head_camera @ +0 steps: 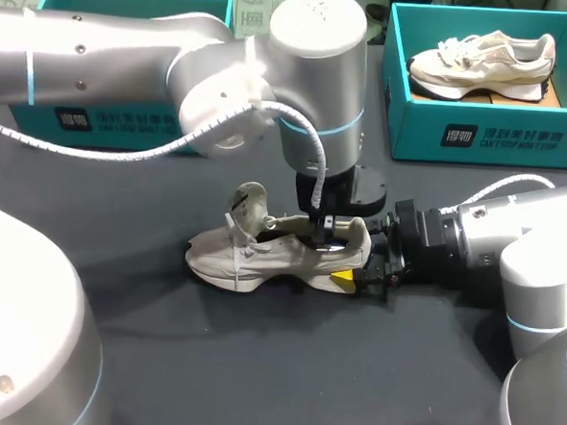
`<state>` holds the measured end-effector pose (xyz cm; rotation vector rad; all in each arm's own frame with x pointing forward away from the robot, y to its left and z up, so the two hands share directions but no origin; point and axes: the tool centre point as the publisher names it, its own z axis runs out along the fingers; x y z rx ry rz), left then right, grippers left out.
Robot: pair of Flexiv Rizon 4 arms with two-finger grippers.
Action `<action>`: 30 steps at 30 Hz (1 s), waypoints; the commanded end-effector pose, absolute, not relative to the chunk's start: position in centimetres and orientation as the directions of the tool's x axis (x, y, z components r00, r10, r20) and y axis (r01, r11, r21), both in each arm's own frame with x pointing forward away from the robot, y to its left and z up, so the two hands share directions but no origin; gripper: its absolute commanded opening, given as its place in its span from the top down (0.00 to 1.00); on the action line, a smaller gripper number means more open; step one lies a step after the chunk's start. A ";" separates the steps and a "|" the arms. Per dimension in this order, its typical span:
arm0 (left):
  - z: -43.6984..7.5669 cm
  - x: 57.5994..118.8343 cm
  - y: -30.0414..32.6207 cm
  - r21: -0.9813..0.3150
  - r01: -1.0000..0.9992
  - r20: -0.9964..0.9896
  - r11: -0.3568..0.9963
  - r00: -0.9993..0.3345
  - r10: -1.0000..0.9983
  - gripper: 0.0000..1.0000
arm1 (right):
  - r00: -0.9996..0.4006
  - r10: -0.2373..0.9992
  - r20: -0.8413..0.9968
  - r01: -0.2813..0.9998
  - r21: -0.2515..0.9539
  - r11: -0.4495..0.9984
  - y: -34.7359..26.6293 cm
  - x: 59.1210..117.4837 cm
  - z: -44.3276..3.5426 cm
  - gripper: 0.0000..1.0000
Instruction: Take the shoe out of the shoebox, open the shoe tongue, remove and reinsert the insole, then place the shoe into the shoebox
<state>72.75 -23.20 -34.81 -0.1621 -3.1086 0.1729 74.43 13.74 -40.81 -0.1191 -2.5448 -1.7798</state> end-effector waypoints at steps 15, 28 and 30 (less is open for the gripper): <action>-37.9 73.2 -22.7 -0.056 0.063 0.102 0.996 -0.992 0.068 1.00 | -0.996 0.044 0.072 0.083 0.935 0.346 13.9 74.4 -41.0 1.00; -38.8 72.1 -20.6 -0.011 0.065 0.118 0.998 -0.991 0.065 1.00 | -0.996 0.044 0.072 0.083 0.935 0.346 13.9 74.4 -41.0 1.00; -39.0 72.0 -20.2 -0.008 0.067 0.118 0.998 -0.991 0.067 1.00 | -0.996 0.044 0.072 0.083 0.935 0.346 13.9 74.4 -41.0 1.00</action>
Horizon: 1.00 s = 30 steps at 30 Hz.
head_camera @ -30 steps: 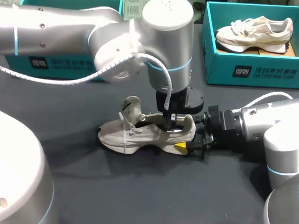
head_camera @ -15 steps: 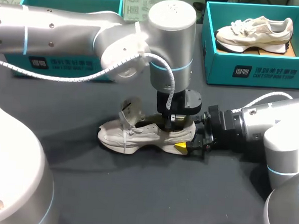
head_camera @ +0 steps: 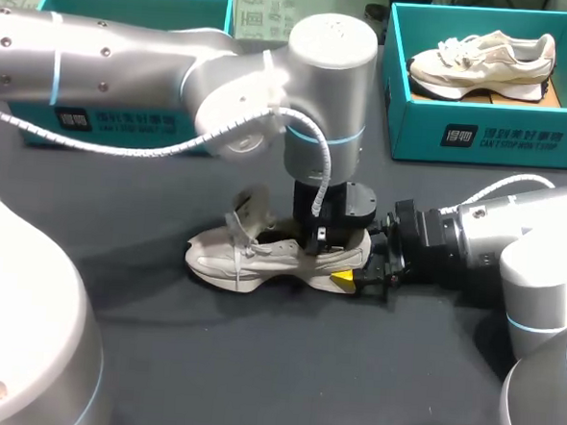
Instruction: Take the shoe out of the shoebox, open the shoe tongue, remove and reinsert the insole, then place the shoe into the shoebox
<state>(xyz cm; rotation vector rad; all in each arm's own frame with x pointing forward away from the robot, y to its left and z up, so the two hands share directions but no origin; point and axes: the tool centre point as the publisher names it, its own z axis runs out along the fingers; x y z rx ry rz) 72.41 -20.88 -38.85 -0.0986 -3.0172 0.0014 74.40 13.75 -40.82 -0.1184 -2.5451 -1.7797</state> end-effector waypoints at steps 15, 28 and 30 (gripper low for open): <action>-40.2 71.2 -18.7 0.010 0.074 0.074 0.997 -0.995 0.073 0.79 | -0.996 0.044 0.072 0.083 0.935 0.346 13.9 74.4 -41.0 1.00; -42.6 71.8 -18.6 0.038 0.083 -0.017 0.996 -0.996 0.084 0.57 | -0.996 0.044 0.072 0.083 0.935 0.346 13.9 74.4 -41.0 1.00; -43.1 72.0 -18.8 0.043 0.084 -0.024 0.996 -0.996 0.085 0.58 | -0.996 0.044 0.072 0.083 0.935 0.346 13.9 74.4 -41.0 1.00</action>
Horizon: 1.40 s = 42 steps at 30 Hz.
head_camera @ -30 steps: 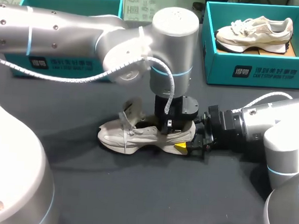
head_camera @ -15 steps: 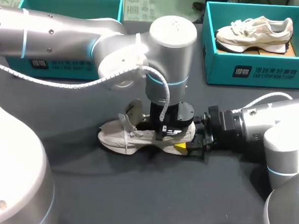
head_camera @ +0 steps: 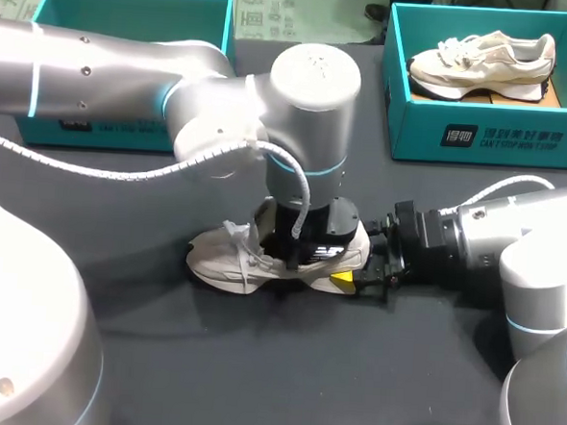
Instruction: Take the shoe out of the shoebox, open the shoe tongue, remove and reinsert the insole, then place the shoe into the shoebox
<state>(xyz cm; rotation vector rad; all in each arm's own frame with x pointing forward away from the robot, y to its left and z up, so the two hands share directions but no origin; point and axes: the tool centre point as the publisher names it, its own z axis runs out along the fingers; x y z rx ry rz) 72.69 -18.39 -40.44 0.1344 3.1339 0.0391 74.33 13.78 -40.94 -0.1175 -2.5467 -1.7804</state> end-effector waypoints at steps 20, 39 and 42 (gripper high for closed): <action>-44.5 76.6 -18.7 0.099 -0.022 -0.067 0.995 -0.998 -0.015 1.00 | -0.996 0.044 0.072 0.083 0.935 0.346 13.9 74.4 -41.0 1.00; -41.5 74.9 -17.6 -0.111 0.028 0.134 0.993 -0.990 0.043 1.00 | -0.996 0.044 0.072 0.083 0.935 0.346 13.9 74.4 -41.0 1.00; -41.0 74.6 -17.6 -0.131 0.031 0.140 0.991 -0.989 0.049 1.00 | -0.996 0.044 0.072 0.083 0.935 0.346 13.9 74.4 -41.0 1.00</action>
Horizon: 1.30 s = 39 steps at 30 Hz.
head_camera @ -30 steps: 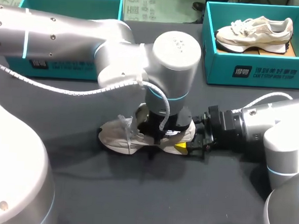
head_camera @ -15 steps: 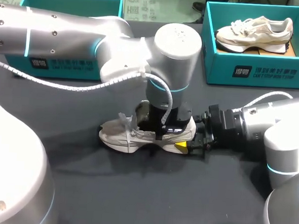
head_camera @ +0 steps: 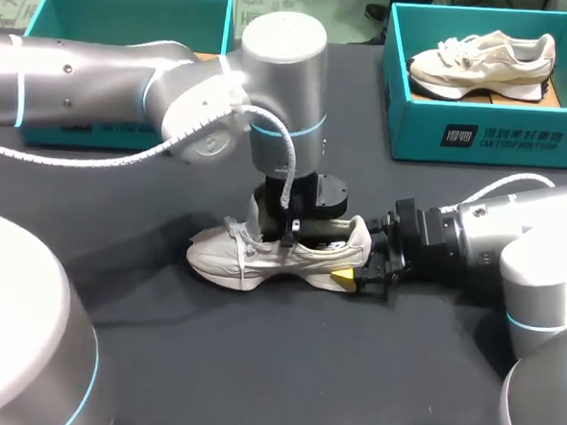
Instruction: Take the shoe out of the shoebox, open the shoe tongue, remove and reinsert the insole, then place the shoe into the shoebox
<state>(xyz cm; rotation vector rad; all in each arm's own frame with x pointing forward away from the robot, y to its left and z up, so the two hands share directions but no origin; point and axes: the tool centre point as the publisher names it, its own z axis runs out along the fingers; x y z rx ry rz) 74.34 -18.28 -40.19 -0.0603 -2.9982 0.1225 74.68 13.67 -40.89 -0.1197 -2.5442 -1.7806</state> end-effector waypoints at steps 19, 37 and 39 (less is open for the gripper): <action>-35.9 73.8 -16.3 -0.393 -0.015 0.206 0.919 -0.976 0.072 1.00 | -0.996 0.044 0.072 0.083 0.935 0.346 13.9 74.4 -41.0 1.00; -31.8 75.0 -17.8 -0.443 -0.035 0.041 0.896 -0.999 -0.018 1.00 | -0.996 0.044 0.072 0.083 0.935 0.346 13.9 74.4 -41.0 1.00; -31.7 75.1 -18.4 -0.428 -0.038 0.016 0.903 -0.999 -0.034 1.00 | -0.996 0.044 0.072 0.083 0.935 0.346 13.9 74.4 -41.0 1.00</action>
